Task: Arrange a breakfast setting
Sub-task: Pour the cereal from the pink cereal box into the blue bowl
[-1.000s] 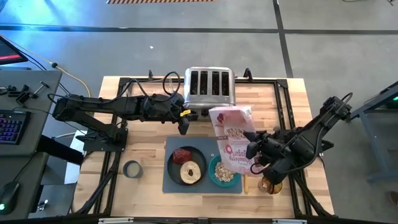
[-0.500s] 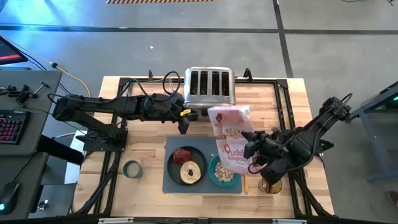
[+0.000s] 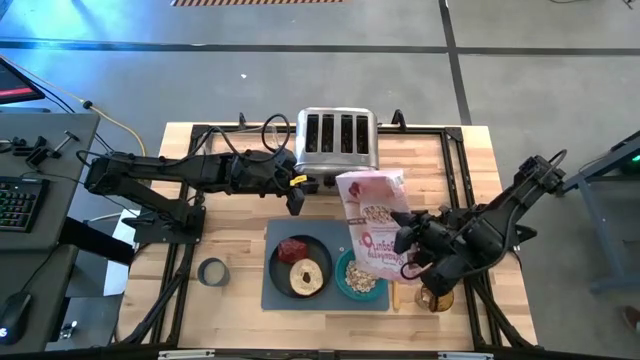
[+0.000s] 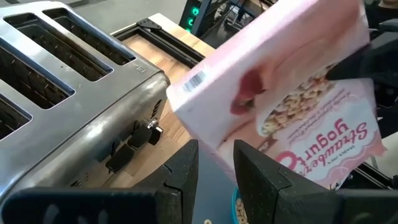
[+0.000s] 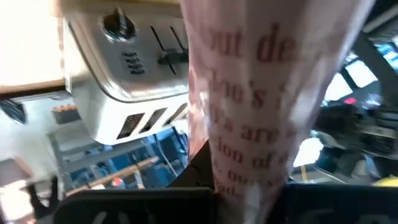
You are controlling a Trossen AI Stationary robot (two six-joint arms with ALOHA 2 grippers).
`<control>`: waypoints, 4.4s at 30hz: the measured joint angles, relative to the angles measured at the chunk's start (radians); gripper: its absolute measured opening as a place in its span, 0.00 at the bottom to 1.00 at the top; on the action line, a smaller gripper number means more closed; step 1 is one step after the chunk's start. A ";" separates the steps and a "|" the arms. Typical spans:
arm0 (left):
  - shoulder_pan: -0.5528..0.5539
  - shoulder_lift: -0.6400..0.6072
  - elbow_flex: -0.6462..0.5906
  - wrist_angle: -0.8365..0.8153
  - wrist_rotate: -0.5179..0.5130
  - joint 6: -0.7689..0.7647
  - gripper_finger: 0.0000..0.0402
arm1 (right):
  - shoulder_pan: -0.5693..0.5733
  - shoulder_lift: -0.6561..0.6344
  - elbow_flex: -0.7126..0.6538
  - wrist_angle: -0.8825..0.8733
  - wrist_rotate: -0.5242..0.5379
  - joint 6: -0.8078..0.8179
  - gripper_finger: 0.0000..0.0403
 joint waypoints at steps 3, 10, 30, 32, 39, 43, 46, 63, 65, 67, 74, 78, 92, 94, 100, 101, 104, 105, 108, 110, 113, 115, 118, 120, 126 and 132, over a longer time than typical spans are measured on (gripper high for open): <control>0.004 0.000 0.000 0.000 0.000 0.000 0.22 | -0.006 -0.003 0.000 0.001 0.012 0.026 0.00; 0.006 0.000 0.000 0.000 0.000 0.017 0.22 | -0.007 -0.002 0.000 -0.028 -0.003 0.091 0.00; 0.006 0.000 0.000 0.000 0.000 0.017 0.22 | -0.013 -0.102 0.000 -0.220 -0.085 0.523 0.00; 0.006 0.000 0.000 0.000 0.000 0.016 0.22 | -0.013 -0.127 0.000 -0.221 -0.090 0.564 0.00; 0.006 0.000 0.000 0.001 0.000 0.019 0.22 | -0.016 -0.218 0.000 -0.221 -0.089 0.762 0.00; 0.006 0.000 0.000 0.001 -0.001 0.018 0.22 | -0.037 -0.271 0.000 -0.220 -0.072 0.919 0.00; 0.006 0.000 0.000 0.009 -0.004 0.017 0.22 | -0.060 -0.306 0.000 -0.215 -0.044 1.032 0.00; 0.139 -0.003 0.000 0.014 -0.032 0.027 0.22 | -0.274 -0.404 0.000 -0.137 0.134 1.575 0.00; 0.159 -0.012 -0.001 0.018 -0.032 0.043 0.22 | -0.305 -0.404 0.000 -0.136 0.156 1.665 0.00; 0.178 -0.026 -0.001 0.019 -0.032 0.061 0.22 | -0.340 -0.404 0.000 -0.136 0.167 1.751 0.00; 0.242 -0.089 -0.001 0.057 -0.032 0.145 0.22 | -0.473 -0.399 0.000 -0.138 0.166 1.992 0.00; 0.270 -0.132 -0.001 0.068 -0.031 0.207 0.22 | -0.551 -0.382 -0.004 -0.152 0.158 2.085 0.00; 0.292 -0.296 -0.001 0.053 -0.092 0.401 0.22 | -0.700 -0.375 -0.360 -0.014 0.136 2.534 0.00; 0.292 -0.316 0.000 0.045 -0.114 0.422 0.22 | -0.704 -0.376 -0.413 0.048 0.136 2.549 0.00; 0.292 -0.355 0.000 -0.001 -0.159 0.454 0.22 | -0.708 -0.376 -0.553 0.248 0.109 2.550 0.00; 0.292 -0.362 0.000 -0.005 -0.160 0.454 0.22 | -0.708 -0.376 -0.573 0.271 0.105 2.550 0.00; 0.292 -0.375 0.000 -0.014 -0.161 0.454 0.22 | -0.710 -0.374 -0.638 0.331 0.102 2.555 0.00; 0.292 -0.377 0.000 -0.015 -0.161 0.454 0.22 | -0.714 -0.374 -0.660 0.344 0.094 2.575 0.00; 0.292 -0.383 0.000 -0.014 -0.161 0.454 0.22 | -0.722 -0.374 -0.723 0.403 0.057 2.620 0.00; 0.292 -0.383 0.000 -0.014 -0.162 0.454 0.22 | -0.725 -0.374 -0.760 0.438 0.049 2.623 0.00; 0.292 -0.382 0.000 -0.015 -0.162 0.464 0.22 | -0.736 -0.374 -0.798 0.465 0.016 2.623 0.00; 0.292 -0.382 0.000 -0.015 -0.163 0.471 0.22 | -0.747 -0.367 -0.817 0.472 -0.007 2.624 0.00; 0.292 -0.382 0.000 -0.015 -0.163 0.470 0.22 | -0.763 -0.357 -0.840 0.498 -0.031 2.638 0.00; 0.292 -0.382 0.000 -0.016 -0.162 0.469 0.22 | -0.773 -0.342 -0.847 0.503 -0.039 2.641 0.00; 0.290 -0.390 -0.026 -0.075 -0.129 0.420 0.22 | -0.800 -0.263 -0.848 0.519 -0.086 2.640 0.00; 0.281 -0.425 -0.136 -0.088 -0.078 0.392 0.22 | -0.805 -0.201 -0.848 0.581 -0.095 2.646 0.00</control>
